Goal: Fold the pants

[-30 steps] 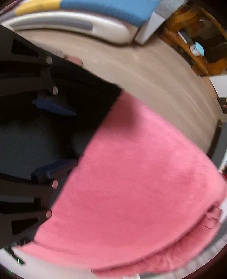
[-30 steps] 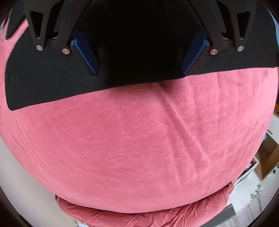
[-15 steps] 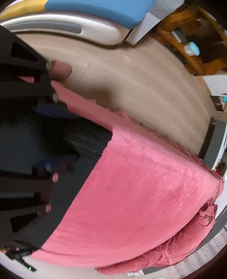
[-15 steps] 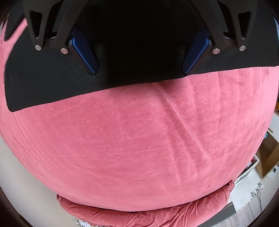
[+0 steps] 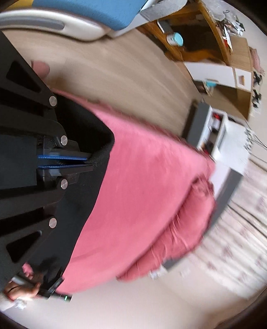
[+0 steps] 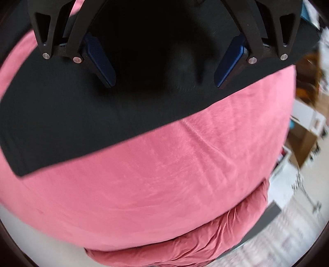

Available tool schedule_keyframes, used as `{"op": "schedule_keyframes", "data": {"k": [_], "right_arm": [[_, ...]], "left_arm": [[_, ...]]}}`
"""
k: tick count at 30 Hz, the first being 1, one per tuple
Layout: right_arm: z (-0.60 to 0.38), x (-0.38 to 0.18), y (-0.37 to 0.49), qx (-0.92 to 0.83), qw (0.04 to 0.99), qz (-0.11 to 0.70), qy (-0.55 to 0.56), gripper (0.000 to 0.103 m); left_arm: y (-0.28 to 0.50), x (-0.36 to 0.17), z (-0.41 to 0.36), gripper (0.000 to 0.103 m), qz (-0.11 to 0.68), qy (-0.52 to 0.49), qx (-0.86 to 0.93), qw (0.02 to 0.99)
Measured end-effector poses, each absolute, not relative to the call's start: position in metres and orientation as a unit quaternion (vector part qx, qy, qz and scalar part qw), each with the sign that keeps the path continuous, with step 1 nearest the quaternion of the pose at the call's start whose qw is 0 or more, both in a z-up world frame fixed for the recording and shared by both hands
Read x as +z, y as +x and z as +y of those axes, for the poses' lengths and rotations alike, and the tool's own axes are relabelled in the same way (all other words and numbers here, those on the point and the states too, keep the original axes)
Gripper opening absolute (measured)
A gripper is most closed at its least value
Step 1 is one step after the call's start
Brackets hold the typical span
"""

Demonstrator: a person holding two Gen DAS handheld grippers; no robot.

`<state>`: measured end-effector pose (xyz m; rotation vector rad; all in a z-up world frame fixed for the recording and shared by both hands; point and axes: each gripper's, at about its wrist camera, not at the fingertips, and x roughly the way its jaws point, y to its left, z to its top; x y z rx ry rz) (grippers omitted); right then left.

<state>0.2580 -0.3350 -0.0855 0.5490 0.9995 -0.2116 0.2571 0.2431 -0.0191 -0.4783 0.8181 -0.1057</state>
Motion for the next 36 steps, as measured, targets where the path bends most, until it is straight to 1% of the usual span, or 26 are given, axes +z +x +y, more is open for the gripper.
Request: {"op": "schedule_keyframes", "data": {"k": [4,7,10,14,18,19,20,21,22,23,25,26,29,36], "right_arm": [[-0.334,-0.078,0.233,-0.083,0.830,0.454,0.314,0.097],[-0.329,-0.078,0.223,-0.062,0.815,0.458,0.349,0.097],[-0.320,-0.074,0.219,-0.043,0.807,0.455,0.373,0.097],[-0.306,-0.070,0.221,-0.021,0.795,0.459,0.396,0.097],[-0.292,-0.083,0.229,-0.014,0.765,0.484,0.425,0.096],[-0.290,-0.088,0.231,-0.021,0.758,0.490,0.430,0.087],[-0.289,-0.093,0.233,-0.028,0.750,0.497,0.436,0.069],[-0.288,-0.100,0.234,-0.026,0.743,0.500,0.444,0.056],[-0.287,-0.104,0.234,-0.016,0.738,0.501,0.452,0.025],[-0.287,-0.107,0.233,-0.009,0.734,0.501,0.457,0.012],[-0.287,-0.103,0.226,-0.001,0.739,0.491,0.462,0.012],[-0.286,-0.099,0.221,0.009,0.744,0.483,0.462,0.010],[-0.286,-0.080,0.201,0.044,0.767,0.449,0.457,0.009],[-0.275,-0.057,0.122,0.108,0.811,0.393,0.420,0.009]], "left_arm": [[0.188,-0.019,0.245,0.003,0.351,-0.300,-0.082,0.883],[0.150,-0.036,0.251,0.003,0.339,-0.347,-0.081,0.871],[0.114,-0.050,0.252,0.003,0.349,-0.366,-0.073,0.860],[0.088,-0.078,0.260,0.003,0.367,-0.389,-0.057,0.843],[0.069,-0.102,0.269,0.003,0.379,-0.420,-0.045,0.823],[0.067,-0.105,0.269,0.003,0.381,-0.425,-0.045,0.820],[0.066,-0.108,0.270,0.003,0.382,-0.433,-0.046,0.815],[0.063,-0.109,0.270,0.003,0.382,-0.435,-0.047,0.814],[0.062,-0.110,0.270,0.003,0.382,-0.436,-0.047,0.814],[0.062,-0.110,0.269,0.003,0.382,-0.435,-0.046,0.814],[0.065,-0.108,0.269,0.003,0.380,-0.437,-0.048,0.814],[0.065,-0.106,0.270,0.003,0.379,-0.437,-0.049,0.814],[0.061,-0.107,0.278,0.003,0.370,-0.447,-0.046,0.813],[0.043,-0.118,0.306,0.003,0.329,-0.510,-0.035,0.794]]}}
